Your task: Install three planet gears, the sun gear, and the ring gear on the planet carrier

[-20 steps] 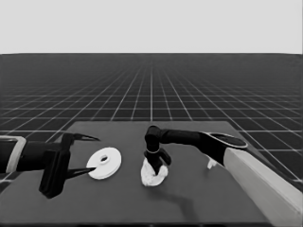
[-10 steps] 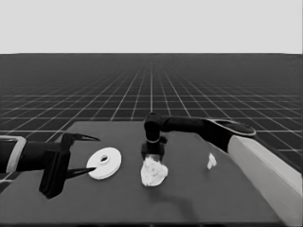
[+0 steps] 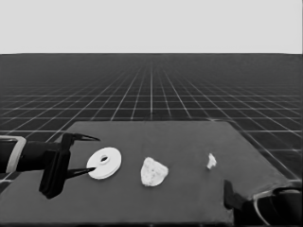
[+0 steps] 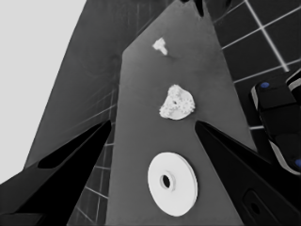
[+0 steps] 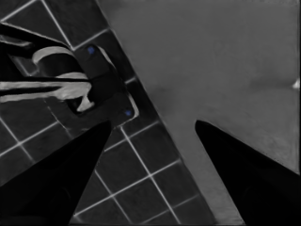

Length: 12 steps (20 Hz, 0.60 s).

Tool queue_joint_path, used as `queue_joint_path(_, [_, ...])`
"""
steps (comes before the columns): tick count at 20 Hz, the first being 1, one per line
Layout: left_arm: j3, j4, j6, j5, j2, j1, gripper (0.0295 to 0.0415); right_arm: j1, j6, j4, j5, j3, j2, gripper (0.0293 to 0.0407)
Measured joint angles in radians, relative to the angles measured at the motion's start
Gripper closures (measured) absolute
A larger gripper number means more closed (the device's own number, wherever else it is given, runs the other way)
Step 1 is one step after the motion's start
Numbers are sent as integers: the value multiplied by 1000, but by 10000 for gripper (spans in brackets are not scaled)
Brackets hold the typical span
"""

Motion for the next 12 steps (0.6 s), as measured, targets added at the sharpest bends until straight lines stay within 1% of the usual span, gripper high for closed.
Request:
queue_joint_path(4, [0, 0, 0, 0, 0, 0, 326, -12, -41, -20, 14, 50, -56, 315])
queue_joint_path(5, [-149, 465, -485, 376, 160, 193, 315, -13, -43, -21, 15, 53, -59, 315])
queue_joint_path(6, [-354, 362, -944, 733, 366, 231, 301, -13, -45, -22, 15, 55, -61, 315])
queue_joint_path(7, [-591, 133, -1143, 810, 496, 235, 309, -13, -46, -22, 15, 55, -62, 315])
queue_joint_path(8, [-786, -16, -1210, 811, 571, 243, 317, -13, -46, -22, 15, 56, -63, 315])
queue_joint_path(9, [-926, -107, -1227, 811, 620, 250, 322, -13, -46, -22, 16, 56, -63, 315])
queue_joint_path(10, [-1023, -161, -1227, 813, 654, 255, 324, -13, -46, -23, 16, 56, -63, 315])
queue_joint_path(12, [-1129, -211, -1216, 819, 692, 261, 326, -13, -47, -23, 16, 57, -63, 315])
